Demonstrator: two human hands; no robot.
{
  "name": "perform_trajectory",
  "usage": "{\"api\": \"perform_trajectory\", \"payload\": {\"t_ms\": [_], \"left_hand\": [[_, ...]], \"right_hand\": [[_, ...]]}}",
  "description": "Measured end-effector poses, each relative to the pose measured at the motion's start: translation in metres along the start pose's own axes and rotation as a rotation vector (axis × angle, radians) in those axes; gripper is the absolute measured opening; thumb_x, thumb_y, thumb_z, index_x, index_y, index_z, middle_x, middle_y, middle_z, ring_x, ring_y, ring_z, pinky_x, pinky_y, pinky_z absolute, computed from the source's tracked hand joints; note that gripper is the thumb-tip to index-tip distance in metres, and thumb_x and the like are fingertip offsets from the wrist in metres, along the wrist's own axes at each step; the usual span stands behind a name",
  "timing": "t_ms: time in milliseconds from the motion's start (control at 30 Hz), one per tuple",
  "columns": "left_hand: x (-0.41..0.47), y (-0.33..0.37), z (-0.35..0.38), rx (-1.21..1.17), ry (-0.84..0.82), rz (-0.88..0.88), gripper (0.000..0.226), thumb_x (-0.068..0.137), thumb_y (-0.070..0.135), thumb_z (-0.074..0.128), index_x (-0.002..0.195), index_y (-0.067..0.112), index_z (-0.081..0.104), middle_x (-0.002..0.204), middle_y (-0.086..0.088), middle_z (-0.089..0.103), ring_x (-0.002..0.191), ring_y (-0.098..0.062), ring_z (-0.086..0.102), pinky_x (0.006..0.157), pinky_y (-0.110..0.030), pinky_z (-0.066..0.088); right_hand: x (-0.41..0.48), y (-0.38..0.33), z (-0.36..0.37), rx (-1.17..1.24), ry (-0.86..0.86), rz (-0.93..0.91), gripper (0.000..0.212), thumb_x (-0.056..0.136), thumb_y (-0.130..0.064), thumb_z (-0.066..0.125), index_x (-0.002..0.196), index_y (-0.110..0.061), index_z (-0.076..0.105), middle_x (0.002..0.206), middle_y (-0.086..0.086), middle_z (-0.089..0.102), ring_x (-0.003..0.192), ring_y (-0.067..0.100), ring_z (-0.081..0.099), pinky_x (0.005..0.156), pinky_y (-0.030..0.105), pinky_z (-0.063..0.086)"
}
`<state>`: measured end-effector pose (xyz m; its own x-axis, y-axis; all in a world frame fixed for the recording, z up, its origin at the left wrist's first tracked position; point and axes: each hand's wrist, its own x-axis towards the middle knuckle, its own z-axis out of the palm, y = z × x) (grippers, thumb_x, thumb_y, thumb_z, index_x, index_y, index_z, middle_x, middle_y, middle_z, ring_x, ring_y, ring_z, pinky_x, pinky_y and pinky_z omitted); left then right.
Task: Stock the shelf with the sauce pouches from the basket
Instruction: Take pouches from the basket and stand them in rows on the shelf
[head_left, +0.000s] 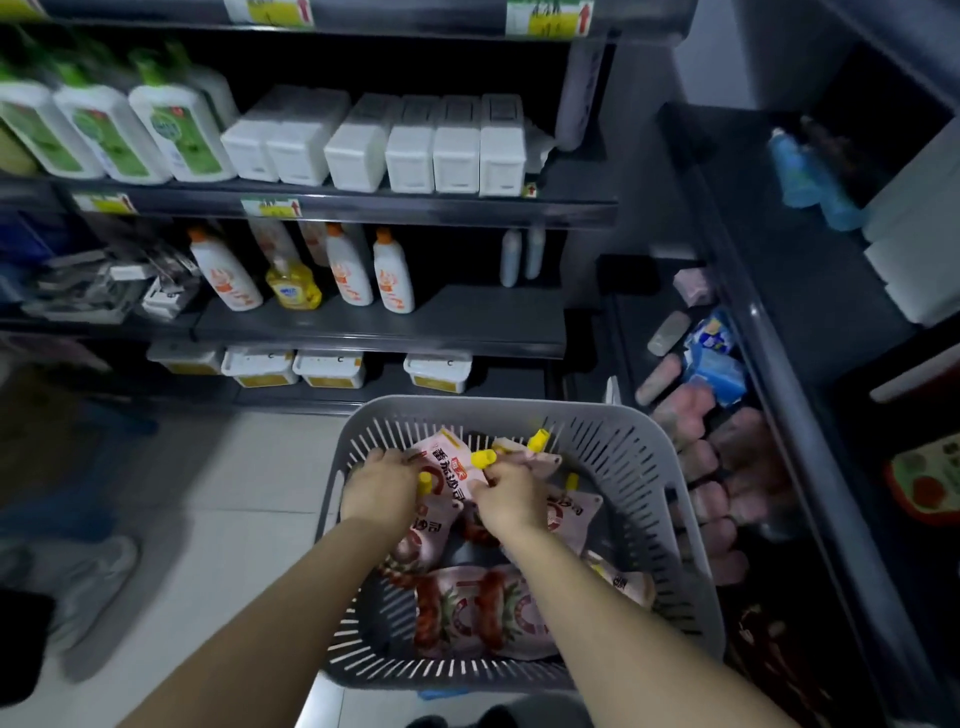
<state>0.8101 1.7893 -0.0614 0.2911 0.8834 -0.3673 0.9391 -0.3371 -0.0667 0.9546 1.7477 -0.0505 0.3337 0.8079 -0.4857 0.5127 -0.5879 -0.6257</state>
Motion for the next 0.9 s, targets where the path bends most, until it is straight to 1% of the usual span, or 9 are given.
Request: {"api": "perform_trajectory", "payload": {"t_ms": [67,167,267,333,433,533,633,800,900], "left_hand": [[-0.006,-0.001,-0.004,-0.098,-0.008,0.037,0.036,0.09,0.017,0.052,0.123,0.028,0.061,0.128,-0.001,0.053,0.117,-0.025,0.049,0.091,-0.037,0.047],[-0.021,-0.002,-0.013,-0.288,-0.007,0.022,0.022,0.09,0.018,0.055,0.106,0.028,0.064,0.104,0.001,0.066,0.094,-0.023,0.063,0.073,-0.034,0.052],[-0.037,-0.006,-0.032,-0.496,0.071,0.071,0.006,0.089,0.028,0.059,0.084,0.027,0.061,0.082,0.002,0.067,0.077,-0.021,0.061,0.062,-0.031,0.046],[-0.048,-0.006,-0.049,-0.617,0.129,0.147,0.023,0.087,0.03,0.064,0.067,0.027,0.053,0.068,0.003,0.062,0.067,-0.016,0.057,0.056,-0.03,0.037],[-0.067,-0.003,-0.08,-0.819,0.203,0.222,0.036,0.086,0.023,0.067,0.056,0.026,0.048,0.05,0.009,0.055,0.052,-0.003,0.052,0.054,-0.026,0.036],[-0.091,0.003,-0.113,-0.954,0.243,0.312,0.032,0.085,0.02,0.07,0.057,0.024,0.055,0.051,0.011,0.058,0.051,-0.002,0.054,0.055,-0.025,0.04],[-0.123,0.014,-0.146,-1.058,0.228,0.444,0.02,0.084,0.016,0.07,0.065,0.016,0.065,0.053,0.012,0.063,0.052,0.006,0.056,0.052,-0.013,0.039],[-0.177,0.042,-0.189,-1.108,0.169,0.684,0.015,0.083,0.013,0.071,0.069,0.009,0.068,0.057,0.005,0.063,0.055,0.001,0.054,0.057,-0.019,0.044],[-0.217,0.068,-0.209,-1.132,0.1,0.837,0.012,0.084,0.01,0.07,0.073,0.004,0.069,0.057,0.005,0.064,0.055,0.001,0.055,0.055,-0.013,0.045]], "right_hand": [[-0.006,-0.004,0.002,0.011,0.04,-0.047,0.021,0.091,-0.023,0.06,0.08,-0.007,0.068,0.085,0.011,0.068,0.082,0.029,0.06,0.067,0.03,0.044],[-0.02,-0.013,-0.004,0.058,0.109,-0.131,0.022,0.094,-0.028,0.059,0.081,-0.013,0.069,0.082,0.005,0.068,0.077,0.024,0.059,0.064,0.031,0.043],[-0.039,-0.015,-0.021,0.058,0.234,-0.202,0.024,0.094,-0.034,0.059,0.08,-0.017,0.067,0.077,0.001,0.066,0.072,0.022,0.057,0.058,0.031,0.04],[-0.058,-0.016,-0.038,0.046,0.346,-0.22,0.024,0.094,-0.036,0.057,0.085,-0.018,0.07,0.08,0.001,0.068,0.07,0.021,0.055,0.056,0.031,0.037],[-0.09,-0.016,-0.064,0.074,0.51,-0.252,0.019,0.094,-0.029,0.058,0.083,-0.017,0.068,0.078,0.002,0.068,0.07,0.025,0.057,0.057,0.034,0.039],[-0.133,-0.014,-0.087,0.086,0.679,-0.272,0.018,0.093,-0.022,0.058,0.078,-0.014,0.064,0.079,0.004,0.068,0.071,0.026,0.058,0.057,0.033,0.034],[-0.185,-0.01,-0.109,0.082,0.842,-0.278,0.02,0.094,-0.021,0.057,0.076,-0.013,0.063,0.077,0.004,0.067,0.069,0.022,0.054,0.059,0.03,0.028],[-0.276,-0.001,-0.143,0.084,1.103,-0.326,0.019,0.093,-0.025,0.055,0.085,-0.017,0.07,0.08,-0.003,0.069,0.074,0.011,0.057,0.06,0.024,0.033],[-0.332,0.009,-0.161,0.061,1.204,-0.312,0.016,0.092,-0.019,0.056,0.081,-0.017,0.067,0.076,-0.003,0.067,0.071,0.013,0.055,0.06,0.03,0.039]]}}
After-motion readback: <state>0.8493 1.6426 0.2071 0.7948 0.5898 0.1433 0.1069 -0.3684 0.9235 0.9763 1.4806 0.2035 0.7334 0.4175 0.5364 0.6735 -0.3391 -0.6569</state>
